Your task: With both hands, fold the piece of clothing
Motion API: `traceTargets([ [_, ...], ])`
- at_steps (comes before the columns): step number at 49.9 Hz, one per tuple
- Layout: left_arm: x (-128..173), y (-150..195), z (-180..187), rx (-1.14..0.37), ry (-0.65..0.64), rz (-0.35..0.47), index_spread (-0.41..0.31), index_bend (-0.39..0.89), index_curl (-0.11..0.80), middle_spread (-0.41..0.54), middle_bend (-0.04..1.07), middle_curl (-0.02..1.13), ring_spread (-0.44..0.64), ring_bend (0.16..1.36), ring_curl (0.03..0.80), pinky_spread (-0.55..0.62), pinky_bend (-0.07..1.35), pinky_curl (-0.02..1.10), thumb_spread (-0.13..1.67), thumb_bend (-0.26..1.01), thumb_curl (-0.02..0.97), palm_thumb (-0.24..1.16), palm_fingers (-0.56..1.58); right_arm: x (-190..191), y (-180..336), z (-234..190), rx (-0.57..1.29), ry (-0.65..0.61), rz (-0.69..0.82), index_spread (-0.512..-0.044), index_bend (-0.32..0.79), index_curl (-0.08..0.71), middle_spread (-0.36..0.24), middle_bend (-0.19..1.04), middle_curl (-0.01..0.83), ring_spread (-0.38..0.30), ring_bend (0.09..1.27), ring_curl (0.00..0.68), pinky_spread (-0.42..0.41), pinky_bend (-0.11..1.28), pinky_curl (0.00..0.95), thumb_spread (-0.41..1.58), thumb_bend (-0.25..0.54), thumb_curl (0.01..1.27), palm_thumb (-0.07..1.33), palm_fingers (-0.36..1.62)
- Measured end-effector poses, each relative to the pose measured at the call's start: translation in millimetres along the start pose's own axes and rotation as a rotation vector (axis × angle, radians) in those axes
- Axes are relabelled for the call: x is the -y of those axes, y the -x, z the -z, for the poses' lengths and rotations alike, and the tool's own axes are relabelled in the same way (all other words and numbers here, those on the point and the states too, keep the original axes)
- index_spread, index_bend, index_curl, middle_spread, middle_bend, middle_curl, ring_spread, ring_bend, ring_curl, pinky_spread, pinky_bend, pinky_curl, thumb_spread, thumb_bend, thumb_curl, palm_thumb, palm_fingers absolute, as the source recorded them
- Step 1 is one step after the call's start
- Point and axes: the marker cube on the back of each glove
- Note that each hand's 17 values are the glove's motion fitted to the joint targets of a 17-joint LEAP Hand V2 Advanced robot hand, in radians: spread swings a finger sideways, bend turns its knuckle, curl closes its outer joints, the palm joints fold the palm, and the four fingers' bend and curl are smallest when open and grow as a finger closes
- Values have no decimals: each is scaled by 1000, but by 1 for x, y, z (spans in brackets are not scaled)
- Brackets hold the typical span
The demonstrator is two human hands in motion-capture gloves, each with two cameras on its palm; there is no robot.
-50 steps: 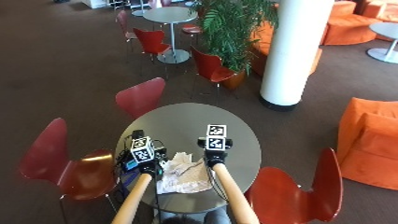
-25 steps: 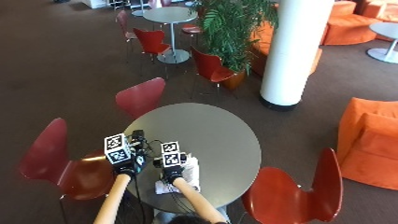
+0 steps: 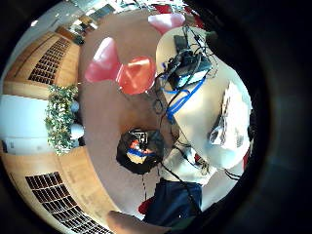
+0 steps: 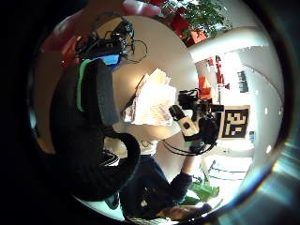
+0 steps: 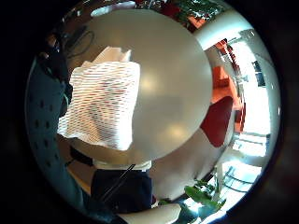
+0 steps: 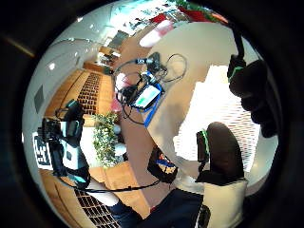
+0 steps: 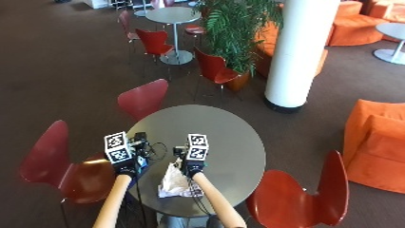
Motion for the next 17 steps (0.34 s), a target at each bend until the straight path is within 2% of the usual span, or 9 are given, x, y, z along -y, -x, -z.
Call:
traceTargets([
  [5,-5,-12,12,19,-4,-18,-67,141,310,38,178,359,133,481,314,21,474,335,1407,-6,299,347,433,-14,-18,29,-9,-15,-26,-236,107,324,-187,264,472,-207,601,433,-303,651,404,981,-18,476,887,1159],
  [17,-4,-29,16,43,3,-40,-67,143,310,43,177,356,136,476,315,20,485,333,1400,-10,299,330,429,-18,-42,45,5,-30,-65,-236,101,298,-184,238,468,-199,569,426,-293,629,396,1011,-20,472,889,1161],
])
